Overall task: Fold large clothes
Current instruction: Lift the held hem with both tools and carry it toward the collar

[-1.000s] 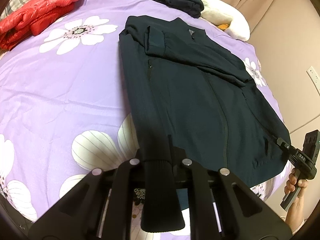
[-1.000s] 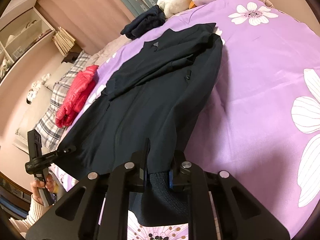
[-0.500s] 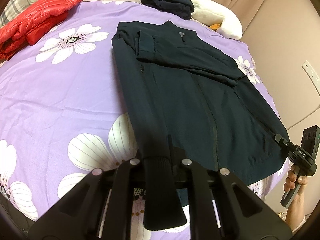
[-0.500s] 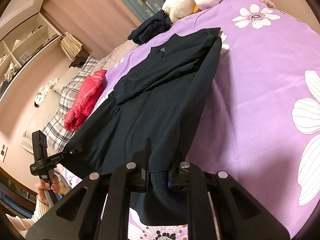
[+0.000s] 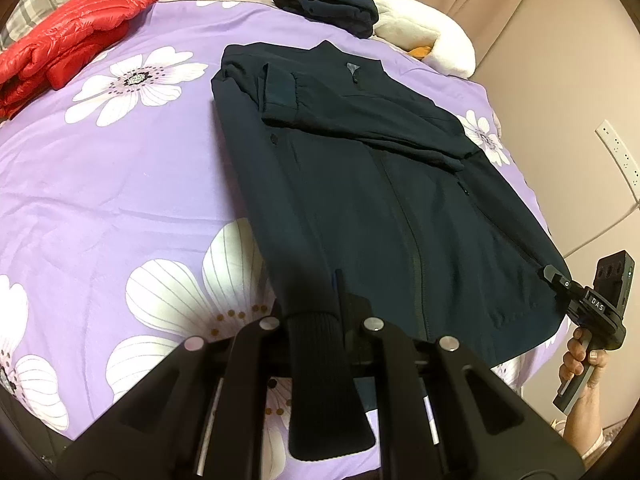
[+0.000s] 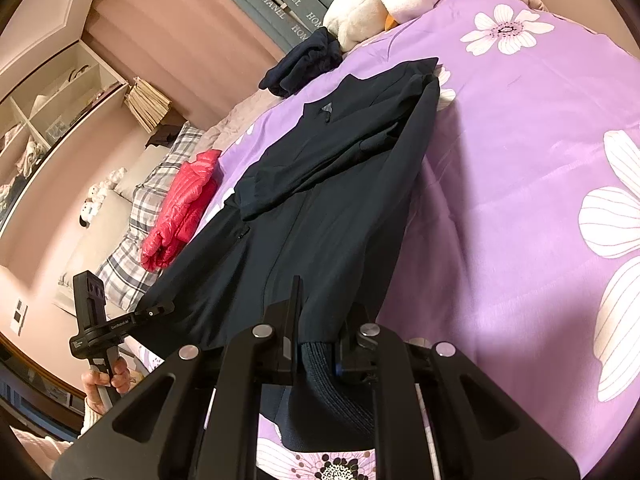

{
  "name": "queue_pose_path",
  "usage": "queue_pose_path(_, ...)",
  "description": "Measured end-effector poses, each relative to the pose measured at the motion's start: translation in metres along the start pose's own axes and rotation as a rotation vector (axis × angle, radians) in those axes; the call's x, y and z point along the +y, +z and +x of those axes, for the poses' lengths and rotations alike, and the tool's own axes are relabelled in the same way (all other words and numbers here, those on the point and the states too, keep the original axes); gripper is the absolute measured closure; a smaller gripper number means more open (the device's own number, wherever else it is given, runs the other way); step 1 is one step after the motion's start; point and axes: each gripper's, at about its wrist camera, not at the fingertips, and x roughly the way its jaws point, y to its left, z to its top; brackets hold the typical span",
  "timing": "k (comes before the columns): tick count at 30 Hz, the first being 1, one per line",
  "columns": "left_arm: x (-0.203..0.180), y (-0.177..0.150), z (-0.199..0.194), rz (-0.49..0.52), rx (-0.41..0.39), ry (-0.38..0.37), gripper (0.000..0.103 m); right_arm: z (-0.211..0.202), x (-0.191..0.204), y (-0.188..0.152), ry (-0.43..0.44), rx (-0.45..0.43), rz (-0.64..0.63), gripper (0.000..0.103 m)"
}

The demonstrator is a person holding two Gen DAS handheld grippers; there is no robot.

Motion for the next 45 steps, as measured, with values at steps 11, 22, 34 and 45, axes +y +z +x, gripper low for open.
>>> queue_pose_path(11, -0.003, 0.003, -0.005, 0.0, -0.001, -0.031, 0.093, -0.007, 0.001, 0.004, 0.037, -0.013, 0.001, 0.091)
queue_pose_path(22, -0.008, 0.01, -0.017, 0.006, -0.01, -0.084, 0.093, -0.016, 0.005, 0.01, 0.112, -0.036, 0.021, 0.091)
queue_pose_path(34, -0.008, 0.016, -0.032, -0.01, -0.025, -0.129, 0.093, -0.027, 0.019, 0.017, 0.21, -0.066, 0.014, 0.091)
queue_pose_path(45, -0.014, 0.017, -0.05, -0.003, -0.046, -0.171, 0.093, -0.038, 0.029, 0.021, 0.27, -0.082, -0.007, 0.091)
